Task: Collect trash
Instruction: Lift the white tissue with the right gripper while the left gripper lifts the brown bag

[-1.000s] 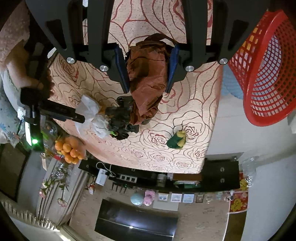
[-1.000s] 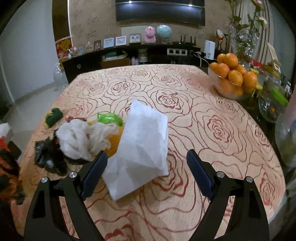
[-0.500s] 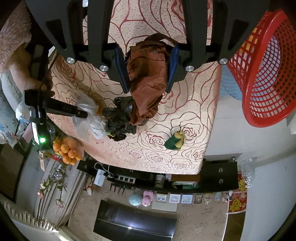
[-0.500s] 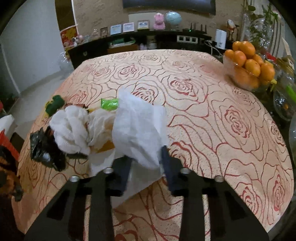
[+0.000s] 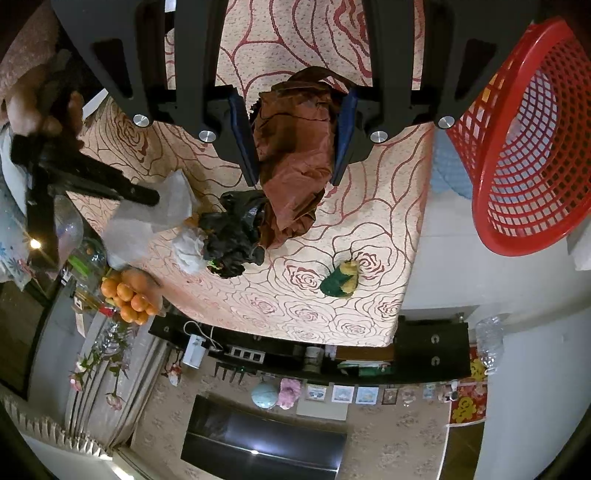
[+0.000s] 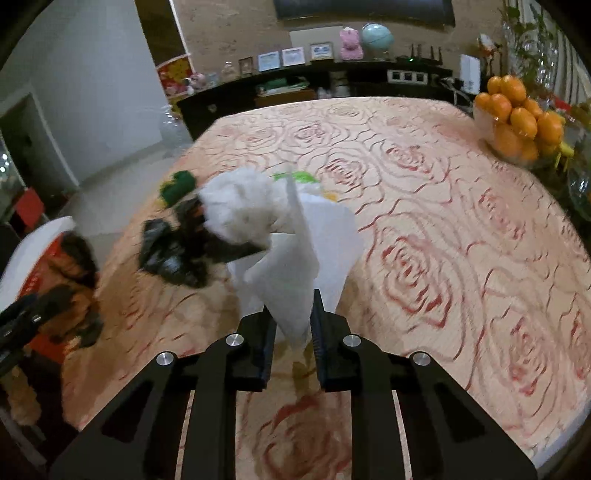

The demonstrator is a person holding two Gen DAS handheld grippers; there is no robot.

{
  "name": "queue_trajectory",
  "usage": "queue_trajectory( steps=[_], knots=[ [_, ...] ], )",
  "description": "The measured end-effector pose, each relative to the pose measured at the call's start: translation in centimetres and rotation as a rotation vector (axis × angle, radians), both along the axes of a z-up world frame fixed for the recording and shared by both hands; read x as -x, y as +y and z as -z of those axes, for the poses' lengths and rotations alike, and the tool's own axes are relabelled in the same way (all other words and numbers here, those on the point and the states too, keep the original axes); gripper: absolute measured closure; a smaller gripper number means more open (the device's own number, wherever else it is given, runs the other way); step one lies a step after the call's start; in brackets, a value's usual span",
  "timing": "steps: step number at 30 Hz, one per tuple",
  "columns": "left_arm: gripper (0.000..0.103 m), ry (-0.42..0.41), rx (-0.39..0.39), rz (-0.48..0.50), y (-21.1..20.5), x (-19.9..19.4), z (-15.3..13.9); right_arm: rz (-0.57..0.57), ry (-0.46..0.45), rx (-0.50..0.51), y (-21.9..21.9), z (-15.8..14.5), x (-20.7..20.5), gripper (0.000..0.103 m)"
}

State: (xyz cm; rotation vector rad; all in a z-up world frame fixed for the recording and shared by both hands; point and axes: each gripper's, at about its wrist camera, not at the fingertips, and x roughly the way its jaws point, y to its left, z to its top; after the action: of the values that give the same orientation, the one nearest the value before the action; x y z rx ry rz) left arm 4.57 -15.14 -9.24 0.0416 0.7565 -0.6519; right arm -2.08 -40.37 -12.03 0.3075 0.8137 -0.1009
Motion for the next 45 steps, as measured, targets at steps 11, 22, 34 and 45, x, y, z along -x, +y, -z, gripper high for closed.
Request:
queue_trajectory(
  steps=[11, 22, 34, 45],
  knots=[
    [0.065, 0.007, 0.0, -0.011, 0.3, -0.1, 0.0, 0.0, 0.014, 0.087, 1.5, 0.1, 0.6, 0.066],
    [0.065, 0.018, -0.002, -0.001, 0.2, 0.0, 0.1, 0.036, -0.006, 0.235, 2.0, 0.4, -1.9, 0.021],
    [0.065, 0.024, -0.003, -0.001, 0.2, -0.1, 0.4, -0.014, 0.081, 0.277, 2.0, 2.7, -4.7, 0.039],
    [0.065, 0.019, -0.002, -0.003, 0.2, -0.2, 0.4, -0.05, 0.068, 0.217, 2.8, 2.3, -3.6, 0.08]
  ],
)
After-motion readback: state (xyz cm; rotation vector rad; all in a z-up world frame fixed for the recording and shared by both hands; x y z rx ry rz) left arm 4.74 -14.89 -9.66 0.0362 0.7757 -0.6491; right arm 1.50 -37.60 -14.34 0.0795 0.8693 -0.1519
